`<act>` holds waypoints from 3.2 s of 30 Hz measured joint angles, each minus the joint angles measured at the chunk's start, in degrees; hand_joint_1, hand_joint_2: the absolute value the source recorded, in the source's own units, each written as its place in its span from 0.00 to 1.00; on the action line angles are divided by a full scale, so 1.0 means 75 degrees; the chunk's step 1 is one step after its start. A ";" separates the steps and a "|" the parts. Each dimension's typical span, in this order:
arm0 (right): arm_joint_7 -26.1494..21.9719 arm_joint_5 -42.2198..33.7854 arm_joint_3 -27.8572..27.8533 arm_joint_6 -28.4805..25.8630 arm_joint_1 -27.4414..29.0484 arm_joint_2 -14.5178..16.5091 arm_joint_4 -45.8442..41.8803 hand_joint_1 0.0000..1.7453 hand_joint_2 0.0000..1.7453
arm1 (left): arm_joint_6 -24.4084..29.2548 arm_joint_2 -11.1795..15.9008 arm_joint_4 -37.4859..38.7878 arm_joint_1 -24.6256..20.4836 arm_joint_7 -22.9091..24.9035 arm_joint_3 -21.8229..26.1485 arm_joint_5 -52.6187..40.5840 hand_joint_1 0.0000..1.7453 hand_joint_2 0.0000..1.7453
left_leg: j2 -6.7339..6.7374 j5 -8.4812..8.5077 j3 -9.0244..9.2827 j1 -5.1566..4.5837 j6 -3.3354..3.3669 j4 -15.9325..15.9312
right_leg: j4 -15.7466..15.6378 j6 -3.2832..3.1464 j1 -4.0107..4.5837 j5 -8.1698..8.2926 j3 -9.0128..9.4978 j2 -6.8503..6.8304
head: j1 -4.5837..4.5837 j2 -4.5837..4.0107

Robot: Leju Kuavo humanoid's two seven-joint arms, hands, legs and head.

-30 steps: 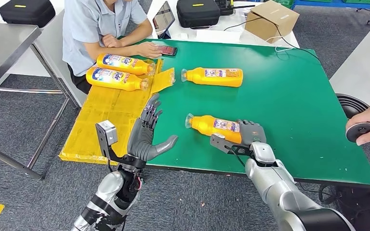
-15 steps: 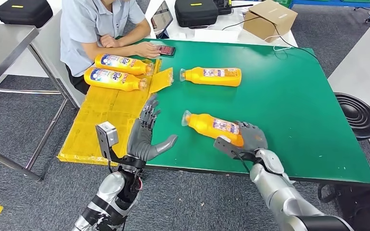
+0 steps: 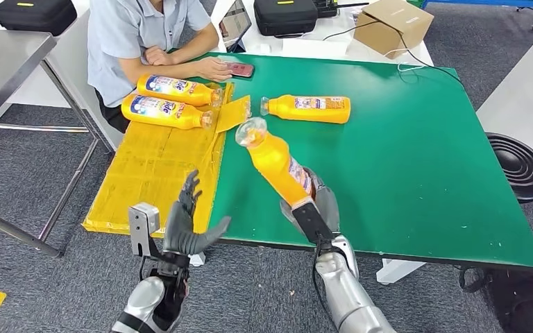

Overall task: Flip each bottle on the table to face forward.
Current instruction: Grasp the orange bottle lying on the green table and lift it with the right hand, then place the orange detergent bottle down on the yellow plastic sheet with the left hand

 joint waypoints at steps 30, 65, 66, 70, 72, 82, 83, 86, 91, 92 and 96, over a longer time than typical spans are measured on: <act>-0.0406 -0.0620 0.2954 -0.0085 0.1618 -0.0624 -0.2948 1.00 1.00 | -0.1414 -0.0148 -0.0045 -0.0332 -0.0408 -0.0993 0.1332 0.00 1.00 | 0.0003 -0.0004 -0.0015 -0.0022 0.0001 0.0001 | -0.0004 0.0004 -0.0015 0.0003 -0.0019 -0.0002 | -0.0003 0.0000; 0.0254 0.0453 0.3032 -0.0434 0.1243 -0.0616 -0.1659 1.00 1.00 | -0.1257 0.0023 -0.0282 -0.0374 -0.0187 -0.1204 0.1255 0.00 1.00 | 0.0000 -0.0003 -0.0016 -0.0021 0.0003 0.0001 | -0.0004 0.0004 -0.0018 0.0003 -0.0018 -0.0003 | -0.0002 0.0000; 0.0252 0.0464 0.3085 -0.0403 0.1227 -0.0598 -0.1641 1.00 1.00 | -0.1262 0.0019 -0.0246 -0.0407 -0.0171 -0.1204 0.1305 0.00 1.00 | 0.0000 -0.0003 -0.0016 -0.0021 0.0003 0.0001 | -0.0004 0.0004 -0.0018 0.0003 -0.0018 -0.0003 | -0.0002 0.0000; -0.0037 0.0176 0.3294 -0.0136 0.1183 -0.0525 -0.1605 1.00 1.00 | -0.1400 -0.0005 -0.0120 -0.0565 -0.0094 -0.1208 0.1617 0.00 1.00 | 0.0001 -0.0002 -0.0016 -0.0021 0.0003 0.0001 | -0.0003 0.0004 -0.0017 0.0003 -0.0019 -0.0003 | -0.0002 0.0000; -0.0157 0.0048 0.3350 -0.0078 0.1163 -0.0499 -0.1604 1.00 1.00 | -0.1476 -0.0018 -0.0068 -0.0623 -0.0065 -0.1209 0.1747 0.00 1.00 | 0.0000 -0.0002 -0.0016 -0.0021 0.0003 0.0001 | -0.0003 0.0004 -0.0017 0.0003 -0.0018 -0.0003 | -0.0001 0.0000; -0.0166 -0.0012 0.3509 0.0012 0.1034 -0.0499 -0.1522 0.68 1.00 | -0.1581 -0.0018 0.0082 -0.0741 -0.0072 -0.1198 0.2039 1.00 1.00 | 0.0000 -0.0002 -0.0016 -0.0021 0.0003 0.0001 | -0.0003 0.0004 -0.0018 0.0003 -0.0018 -0.0003 | -0.0001 0.0000; -0.0161 -0.0102 0.3537 0.0118 0.1023 -0.0498 -0.1511 0.43 0.75 | -0.1559 -0.0018 0.0087 -0.0744 -0.0109 -0.1194 0.2054 1.00 1.00 | 0.0001 -0.0002 -0.0016 -0.0021 0.0003 0.0001 | -0.0003 0.0004 -0.0018 0.0003 -0.0018 -0.0003 | -0.0001 0.0000; -0.0120 -0.0505 0.3684 0.0808 0.1011 -0.0487 -0.1487 0.00 0.00 | -0.1528 -0.0020 0.0088 -0.0744 -0.0245 -0.1165 0.2128 1.00 1.00 | 0.0001 -0.0002 -0.0016 -0.0021 0.0003 0.0001 | -0.0003 0.0004 -0.0017 0.0003 -0.0018 -0.0003 | -0.0001 0.0000; -0.0046 -0.0917 0.3902 0.1542 0.1021 -0.0471 -0.1433 0.00 0.00 | -0.1616 -0.0018 0.0086 -0.0720 -0.0325 -0.1006 0.2412 1.00 1.00 | 0.0002 -0.0002 -0.0016 -0.0020 0.0002 0.0001 | -0.0002 0.0004 -0.0016 0.0003 -0.0019 -0.0002 | 0.0000 0.0000; -0.0038 -0.0970 0.3922 0.1591 0.1020 -0.0471 -0.1431 0.00 0.00 | -0.1685 -0.0018 0.0086 -0.0715 -0.0298 -0.0968 0.2537 1.00 1.00 | 0.0003 -0.0002 -0.0016 -0.0020 0.0002 0.0001 | -0.0002 0.0004 -0.0016 0.0003 -0.0019 -0.0002 | 0.0000 0.0000; -0.0023 -0.1150 0.3996 0.1777 0.1023 -0.0470 -0.1427 0.00 0.00 | -0.2014 -0.0018 0.0086 -0.0670 -0.0098 -0.0777 0.3041 1.00 1.00 | 0.0002 -0.0002 -0.0016 -0.0020 0.0002 0.0001 | -0.0003 0.0004 -0.0017 0.0003 -0.0019 -0.0002 | -0.0001 0.0000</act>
